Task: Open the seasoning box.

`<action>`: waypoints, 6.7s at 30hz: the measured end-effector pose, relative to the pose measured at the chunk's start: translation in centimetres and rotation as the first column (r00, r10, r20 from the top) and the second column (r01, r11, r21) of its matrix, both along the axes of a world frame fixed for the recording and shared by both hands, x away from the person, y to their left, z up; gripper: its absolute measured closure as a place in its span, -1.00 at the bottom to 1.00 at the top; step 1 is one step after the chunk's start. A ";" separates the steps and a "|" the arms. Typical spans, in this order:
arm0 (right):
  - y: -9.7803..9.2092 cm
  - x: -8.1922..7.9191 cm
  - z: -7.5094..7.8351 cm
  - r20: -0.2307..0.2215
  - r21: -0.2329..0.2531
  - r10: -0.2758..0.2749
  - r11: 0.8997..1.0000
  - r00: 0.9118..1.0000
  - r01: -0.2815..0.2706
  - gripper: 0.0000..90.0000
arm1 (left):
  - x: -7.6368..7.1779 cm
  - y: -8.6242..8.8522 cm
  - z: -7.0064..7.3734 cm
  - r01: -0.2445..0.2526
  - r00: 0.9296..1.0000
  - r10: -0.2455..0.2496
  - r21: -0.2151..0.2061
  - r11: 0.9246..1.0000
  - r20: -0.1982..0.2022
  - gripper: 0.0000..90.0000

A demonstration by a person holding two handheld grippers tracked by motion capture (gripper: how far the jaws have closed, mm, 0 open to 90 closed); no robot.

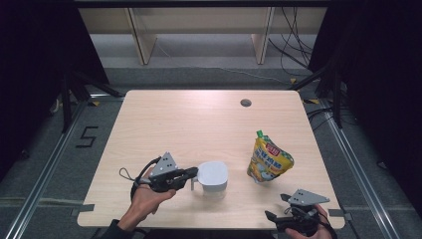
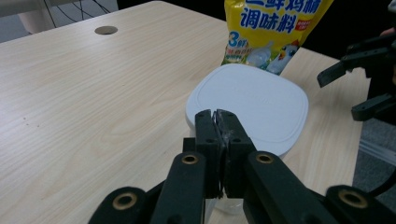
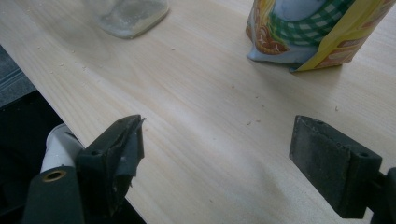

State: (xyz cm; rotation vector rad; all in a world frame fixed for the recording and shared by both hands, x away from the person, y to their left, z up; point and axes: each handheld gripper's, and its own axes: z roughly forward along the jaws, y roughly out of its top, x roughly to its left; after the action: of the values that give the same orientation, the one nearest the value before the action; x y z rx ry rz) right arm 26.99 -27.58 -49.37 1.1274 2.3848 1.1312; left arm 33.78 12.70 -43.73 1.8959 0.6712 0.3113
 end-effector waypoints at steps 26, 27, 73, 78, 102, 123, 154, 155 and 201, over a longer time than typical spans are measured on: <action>1.0 -0.1 0.8 0.076 0.054 0.049 0.997 0.996 -0.053 0.09 | -0.1 -0.1 -0.1 -0.002 1.000 0.002 0.003 1.000 0.012 0.93; 1.3 -0.1 1.3 0.100 0.055 0.066 0.996 0.993 -0.072 0.20 | -0.1 -0.1 -0.1 -0.005 1.000 0.005 0.002 1.000 0.011 0.93; 12.1 4.8 5.7 0.279 0.124 0.238 0.952 0.930 -0.281 1.00 | 0.0 0.4 -0.5 -0.019 1.000 0.019 0.003 1.000 0.017 0.87; 12.3 4.7 6.1 0.271 0.129 0.240 0.951 0.932 -0.283 1.00 | -0.4 1.6 -0.8 -0.025 1.000 0.024 0.023 0.999 0.018 0.79; 15.4 4.2 7.3 0.316 0.104 0.297 0.933 0.901 -0.345 1.00 | -3.7 6.5 -5.8 -0.105 0.992 0.116 0.190 0.976 -0.050 -0.19; 12.4 3.3 5.9 0.303 0.114 0.246 0.950 0.921 -0.292 0.73 | -3.6 6.3 -6.2 -0.137 0.986 0.150 0.153 0.979 -0.076 -0.31; 1.5 0.5 2.6 0.190 0.183 -0.080 0.982 0.979 0.045 0.03 | -3.5 6.2 -6.1 -0.138 0.987 0.151 0.177 0.974 -0.057 -0.41; 1.3 0.7 2.4 0.192 0.188 -0.095 0.980 0.977 0.058 0.02 | -3.5 6.2 -6.1 -0.134 0.987 0.147 0.186 0.973 -0.058 -0.41; 0.6 7.2 -0.8 0.226 0.191 -0.186 0.971 0.956 0.144 -0.60 | -3.6 5.5 -6.6 -0.123 0.988 0.140 0.209 0.970 -0.069 -0.41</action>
State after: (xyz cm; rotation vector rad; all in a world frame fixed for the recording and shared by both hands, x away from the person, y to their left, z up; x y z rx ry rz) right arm 34.19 -26.99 -50.16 1.1438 1.9999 1.3523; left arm 30.16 18.24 -50.35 2.0722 0.8514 0.3999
